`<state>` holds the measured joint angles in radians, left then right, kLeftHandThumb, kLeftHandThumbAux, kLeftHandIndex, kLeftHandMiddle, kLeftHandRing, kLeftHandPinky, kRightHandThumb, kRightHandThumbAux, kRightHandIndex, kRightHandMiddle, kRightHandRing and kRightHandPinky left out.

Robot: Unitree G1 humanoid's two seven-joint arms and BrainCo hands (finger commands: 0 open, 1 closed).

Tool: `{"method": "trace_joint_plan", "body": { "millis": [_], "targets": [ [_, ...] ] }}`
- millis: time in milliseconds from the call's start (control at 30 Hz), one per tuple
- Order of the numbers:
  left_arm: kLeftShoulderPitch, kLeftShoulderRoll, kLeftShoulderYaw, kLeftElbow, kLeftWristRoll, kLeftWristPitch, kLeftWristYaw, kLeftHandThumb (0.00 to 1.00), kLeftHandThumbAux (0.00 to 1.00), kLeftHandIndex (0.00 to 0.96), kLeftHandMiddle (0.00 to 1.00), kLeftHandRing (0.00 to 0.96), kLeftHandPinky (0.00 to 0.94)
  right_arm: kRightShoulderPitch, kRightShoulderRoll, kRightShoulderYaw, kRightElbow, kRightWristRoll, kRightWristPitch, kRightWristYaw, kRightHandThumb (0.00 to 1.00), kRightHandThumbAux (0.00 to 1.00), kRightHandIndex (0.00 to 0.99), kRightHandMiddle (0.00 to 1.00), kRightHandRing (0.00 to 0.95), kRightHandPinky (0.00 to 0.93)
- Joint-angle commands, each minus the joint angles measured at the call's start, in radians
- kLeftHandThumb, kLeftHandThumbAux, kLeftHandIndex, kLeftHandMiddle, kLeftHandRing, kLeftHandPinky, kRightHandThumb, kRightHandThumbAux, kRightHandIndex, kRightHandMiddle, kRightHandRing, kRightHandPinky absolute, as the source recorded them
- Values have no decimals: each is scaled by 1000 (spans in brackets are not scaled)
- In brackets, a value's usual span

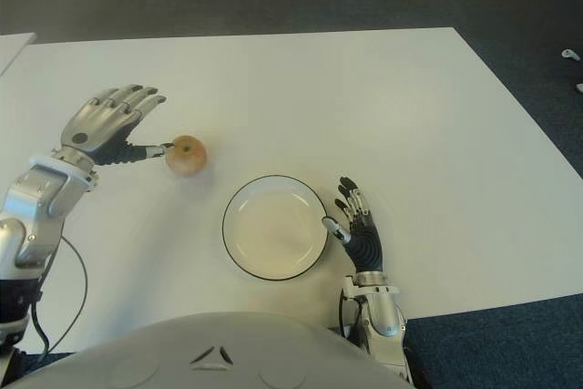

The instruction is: Put the apples into the plate.

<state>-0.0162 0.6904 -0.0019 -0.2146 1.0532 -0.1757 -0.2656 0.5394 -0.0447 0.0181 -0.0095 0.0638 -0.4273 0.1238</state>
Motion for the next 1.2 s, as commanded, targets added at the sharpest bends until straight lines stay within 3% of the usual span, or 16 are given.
{"method": "trace_joint_plan", "body": {
  "millis": [33, 267, 633, 867, 1200],
  "targets": [
    [-72, 34, -92, 100, 39, -22, -13, 266, 207, 32, 0, 0, 0, 35, 0, -6, 91, 6, 78, 1, 93, 571, 0, 0, 0, 0],
    [-219, 51, -235, 309, 110, -63, 48, 266, 212, 43, 0, 0, 0, 32, 5, -7, 106, 17, 58, 6, 86, 587, 0, 0, 0, 0],
    [-393, 54, -439, 674, 199, -106, 209, 243, 209, 2, 0, 0, 0, 38, 15, -10, 126, 24, 11, 5, 68, 534, 0, 0, 0, 0],
    [-417, 48, -507, 726, 162, -112, 209, 249, 178, 0, 0, 0, 0, 50, 10, -13, 121, 17, 10, 2, 70, 524, 0, 0, 0, 0],
    [-405, 31, -542, 746, 91, -101, 160, 250, 177, 0, 0, 0, 0, 47, 12, -20, 128, 27, 7, 4, 70, 520, 0, 0, 0, 0]
  ]
}}
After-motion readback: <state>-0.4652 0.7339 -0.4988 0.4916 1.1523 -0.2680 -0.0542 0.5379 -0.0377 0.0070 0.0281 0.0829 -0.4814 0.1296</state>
